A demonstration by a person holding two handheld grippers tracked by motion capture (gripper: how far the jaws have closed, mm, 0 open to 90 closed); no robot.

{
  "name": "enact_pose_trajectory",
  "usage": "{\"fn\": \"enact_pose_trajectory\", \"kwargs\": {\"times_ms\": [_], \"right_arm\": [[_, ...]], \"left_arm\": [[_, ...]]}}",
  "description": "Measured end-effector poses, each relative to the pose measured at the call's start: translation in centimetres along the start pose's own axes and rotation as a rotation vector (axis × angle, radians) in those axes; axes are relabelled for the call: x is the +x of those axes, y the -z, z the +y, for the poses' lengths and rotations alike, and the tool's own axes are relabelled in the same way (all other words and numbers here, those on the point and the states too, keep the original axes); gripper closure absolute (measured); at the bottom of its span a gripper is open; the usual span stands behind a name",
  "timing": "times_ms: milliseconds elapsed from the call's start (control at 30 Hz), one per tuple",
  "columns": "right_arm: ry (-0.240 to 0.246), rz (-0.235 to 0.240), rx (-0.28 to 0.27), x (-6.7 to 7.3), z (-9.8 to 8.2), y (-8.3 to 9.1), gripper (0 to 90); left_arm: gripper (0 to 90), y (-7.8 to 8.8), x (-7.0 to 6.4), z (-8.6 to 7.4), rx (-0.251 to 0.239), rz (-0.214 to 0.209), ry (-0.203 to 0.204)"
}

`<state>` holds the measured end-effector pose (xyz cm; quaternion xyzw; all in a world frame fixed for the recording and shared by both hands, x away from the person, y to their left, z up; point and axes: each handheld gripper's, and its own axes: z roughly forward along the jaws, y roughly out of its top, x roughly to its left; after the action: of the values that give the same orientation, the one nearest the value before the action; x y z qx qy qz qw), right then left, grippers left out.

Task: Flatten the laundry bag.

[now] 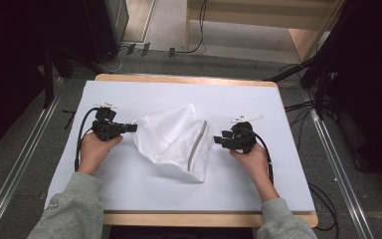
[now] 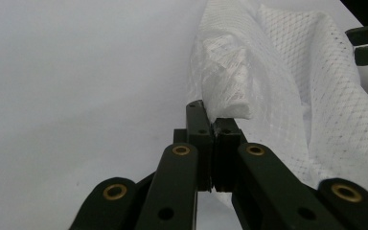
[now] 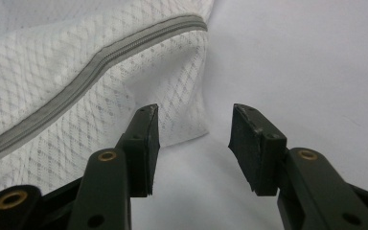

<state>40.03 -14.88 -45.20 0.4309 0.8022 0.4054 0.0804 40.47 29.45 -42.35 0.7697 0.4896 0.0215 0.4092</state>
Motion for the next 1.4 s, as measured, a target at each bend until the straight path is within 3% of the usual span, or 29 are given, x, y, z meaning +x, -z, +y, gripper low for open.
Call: {"fn": "enact_pose_trajectory", "kwargs": {"times_ms": [167,367,433,667,800,900,1400], "right_arm": [[0.009,0.003,-0.010,0.1,0.4,-0.6,58.0],[0.020,0.009,-0.005,0.2,1.3,-2.4,58.1],[0.022,0.025,0.014,0.4,1.5,-3.1,57.8],[0.089,0.002,0.070,1.4,1.4,-4.9,62.9],[0.141,-0.048,0.068,1.9,1.4,-5.1,78.7],[0.130,-0.032,0.072,2.0,1.3,-5.1,89.6],[0.080,-0.038,0.083,0.8,1.3,-2.5,90.0]], "left_arm": [[89.9,0.7,0.5,-0.8,-0.001,0.015,0.019],[89.7,0.8,1.0,-1.4,0.009,0.025,0.028],[89.6,0.8,1.1,-1.6,0.011,0.024,0.032],[89.7,1.3,1.7,-2.1,0.001,0.010,0.062],[89.8,1.7,1.9,-2.2,-0.012,0.008,0.073],[89.8,1.9,2.1,-2.3,-0.019,0.008,0.082],[89.8,4.0,4.5,-2.8,-0.071,0.032,0.155]]}}
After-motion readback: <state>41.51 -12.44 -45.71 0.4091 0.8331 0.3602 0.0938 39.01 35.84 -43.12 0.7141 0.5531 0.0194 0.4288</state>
